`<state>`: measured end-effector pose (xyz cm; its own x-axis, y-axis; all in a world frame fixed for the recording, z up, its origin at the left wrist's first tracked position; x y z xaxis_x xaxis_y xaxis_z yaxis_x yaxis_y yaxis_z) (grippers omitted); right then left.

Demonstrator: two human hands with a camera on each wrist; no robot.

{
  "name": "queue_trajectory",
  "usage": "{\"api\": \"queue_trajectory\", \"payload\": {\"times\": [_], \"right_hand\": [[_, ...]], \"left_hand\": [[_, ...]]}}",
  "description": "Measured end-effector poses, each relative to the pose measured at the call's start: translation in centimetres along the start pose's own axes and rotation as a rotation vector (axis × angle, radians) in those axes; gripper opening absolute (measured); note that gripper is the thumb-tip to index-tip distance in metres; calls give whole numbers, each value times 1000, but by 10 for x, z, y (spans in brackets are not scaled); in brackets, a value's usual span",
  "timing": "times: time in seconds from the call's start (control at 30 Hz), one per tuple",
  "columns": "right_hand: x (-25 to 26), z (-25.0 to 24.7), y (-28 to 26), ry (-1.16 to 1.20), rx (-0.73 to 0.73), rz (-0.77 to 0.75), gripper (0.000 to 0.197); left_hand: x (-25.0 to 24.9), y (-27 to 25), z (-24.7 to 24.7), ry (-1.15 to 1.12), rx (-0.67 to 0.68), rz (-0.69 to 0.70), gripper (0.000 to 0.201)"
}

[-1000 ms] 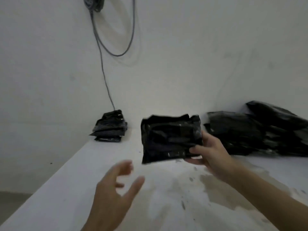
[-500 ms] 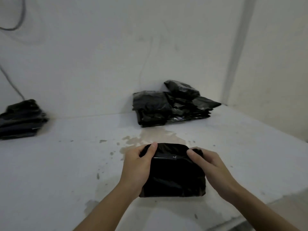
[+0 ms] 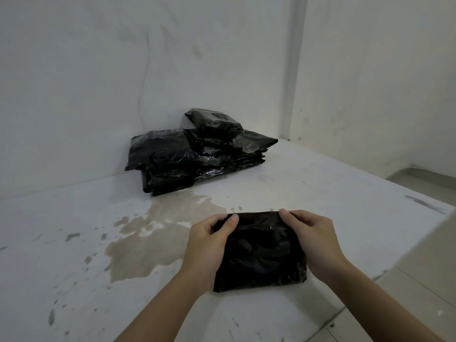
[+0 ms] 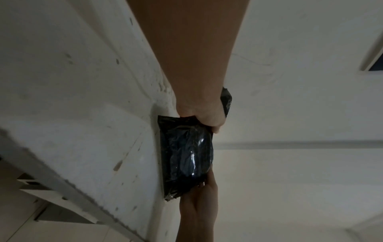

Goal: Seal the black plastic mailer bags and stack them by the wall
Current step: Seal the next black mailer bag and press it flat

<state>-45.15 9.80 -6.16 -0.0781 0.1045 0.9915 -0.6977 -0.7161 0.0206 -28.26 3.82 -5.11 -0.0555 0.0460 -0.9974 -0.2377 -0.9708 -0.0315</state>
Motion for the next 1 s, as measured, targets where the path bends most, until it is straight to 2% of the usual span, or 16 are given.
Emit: {"api": "queue_trajectory", "payload": {"times": [0.1,0.23,0.37,0.5,0.8,1.0], "right_hand": [[2,-6,14,-22,78,56,17],[8,-12,27,-64,196,99,16],[13,-17,34,-88,291,90,31],[10,-20,35,-142,301,63,15],[7,-28,35,-131,382,98,18],[7,-26,34,-149,365,69,17]], "left_hand": [[2,13,0,61,-38,38,16],[2,24,-1,48,-53,9,18],[2,34,-4,41,-45,-23,23],[1,38,-9,88,13,-31,29],[1,36,-17,87,143,-128,20],[1,34,-15,58,121,-121,11]]}}
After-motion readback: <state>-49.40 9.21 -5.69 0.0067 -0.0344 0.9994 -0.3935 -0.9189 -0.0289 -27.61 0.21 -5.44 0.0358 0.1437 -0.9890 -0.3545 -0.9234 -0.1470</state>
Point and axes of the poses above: each hand's wrist, its own y-axis towards the middle knuckle, its own z-axis out of the palm, x = y × z, the point moved 1 cm from there along y, towards the middle knuckle, and after that the axes turned 8 degrees about -x, right-handed, at the moved point
